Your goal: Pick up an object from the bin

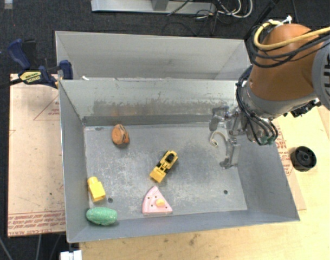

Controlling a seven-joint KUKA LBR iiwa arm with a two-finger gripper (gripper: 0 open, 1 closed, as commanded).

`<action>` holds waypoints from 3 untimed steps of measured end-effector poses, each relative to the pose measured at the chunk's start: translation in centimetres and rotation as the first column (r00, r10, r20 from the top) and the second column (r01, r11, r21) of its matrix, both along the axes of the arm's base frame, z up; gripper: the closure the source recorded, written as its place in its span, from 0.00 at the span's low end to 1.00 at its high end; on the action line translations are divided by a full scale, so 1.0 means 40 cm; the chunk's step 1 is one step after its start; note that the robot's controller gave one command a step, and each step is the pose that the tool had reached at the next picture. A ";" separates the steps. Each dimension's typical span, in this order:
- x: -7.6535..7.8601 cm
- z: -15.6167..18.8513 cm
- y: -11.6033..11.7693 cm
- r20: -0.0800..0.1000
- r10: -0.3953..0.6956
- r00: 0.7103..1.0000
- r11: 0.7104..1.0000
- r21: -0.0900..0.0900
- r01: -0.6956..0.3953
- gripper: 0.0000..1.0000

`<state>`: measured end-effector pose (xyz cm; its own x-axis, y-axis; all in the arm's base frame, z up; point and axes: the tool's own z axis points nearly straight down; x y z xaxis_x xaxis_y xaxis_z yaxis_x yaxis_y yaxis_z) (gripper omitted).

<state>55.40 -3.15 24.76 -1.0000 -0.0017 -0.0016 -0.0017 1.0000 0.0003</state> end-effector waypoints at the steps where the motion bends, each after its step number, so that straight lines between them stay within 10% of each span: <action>1: 0.000 0.000 0.000 0.000 0.000 1.000 1.000 0.000 0.000 0.00; 3: 0.066 -0.127 0.129 0.005 0.220 0.975 0.975 0.000 -0.220 0.00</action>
Offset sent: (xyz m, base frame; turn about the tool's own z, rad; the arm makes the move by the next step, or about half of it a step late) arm 0.0852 0.1303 -0.0422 -0.3053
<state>58.03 1.99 19.69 -0.9750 -0.2219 -0.0067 -0.2219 0.9751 0.0004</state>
